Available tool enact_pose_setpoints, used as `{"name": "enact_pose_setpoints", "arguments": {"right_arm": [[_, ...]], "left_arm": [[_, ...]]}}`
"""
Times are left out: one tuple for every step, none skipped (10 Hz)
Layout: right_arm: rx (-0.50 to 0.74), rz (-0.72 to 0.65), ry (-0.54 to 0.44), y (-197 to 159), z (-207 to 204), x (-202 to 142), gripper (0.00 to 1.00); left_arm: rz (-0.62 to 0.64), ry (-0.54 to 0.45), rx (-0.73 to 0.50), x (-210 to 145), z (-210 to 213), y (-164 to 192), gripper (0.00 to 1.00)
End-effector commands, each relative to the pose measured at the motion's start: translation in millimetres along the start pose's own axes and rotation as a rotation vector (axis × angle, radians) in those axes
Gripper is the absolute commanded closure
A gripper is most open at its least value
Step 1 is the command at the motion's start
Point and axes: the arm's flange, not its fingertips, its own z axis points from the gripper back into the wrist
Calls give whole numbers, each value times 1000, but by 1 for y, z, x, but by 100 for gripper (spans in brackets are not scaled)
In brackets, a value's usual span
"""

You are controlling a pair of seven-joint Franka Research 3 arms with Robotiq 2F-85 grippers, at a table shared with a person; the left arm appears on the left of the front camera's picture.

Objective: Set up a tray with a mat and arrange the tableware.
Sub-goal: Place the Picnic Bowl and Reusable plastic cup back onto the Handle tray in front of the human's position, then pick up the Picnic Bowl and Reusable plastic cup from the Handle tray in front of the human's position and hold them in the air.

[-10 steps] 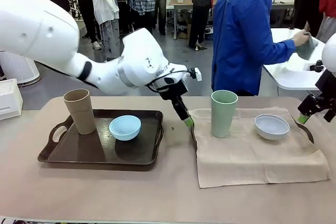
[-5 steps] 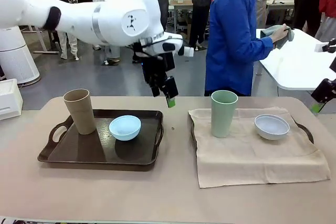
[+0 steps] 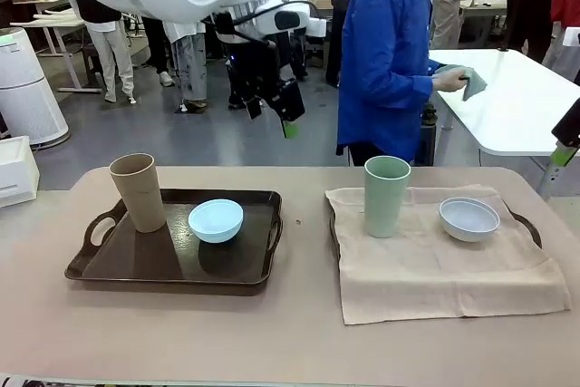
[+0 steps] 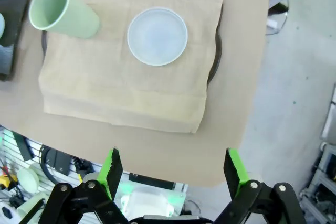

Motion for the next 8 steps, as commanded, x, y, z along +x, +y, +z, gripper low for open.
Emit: {"name": "enact_pose_setpoints", "arguments": {"right_arm": [[2,-6,11,-4,-6,-1,0],[2,-6,11,-4,-6,-1,0],[2,-6,11,-4,-6,-1,0],[2,-6,11,-4,-6,-1,0],[2,-6,11,-4,-6,-1,0],[2,-6,11,-4,-6,-1,0],[2,-6,11,-4,-6,-1,0],[2,-6,11,-4,-6,-1,0]], "left_arm": [[-5,8,-28,4,-14,3,0],[-5,8,-28,4,-14,3,0],[-5,8,-28,4,-14,3,0],[-5,8,-28,4,-14,3,0],[-5,8,-28,4,-14,3,0],[-5,8,-28,4,-14,3,0],[-5,8,-28,4,-14,3,0],[-5,8,-28,4,-14,3,0]]}}
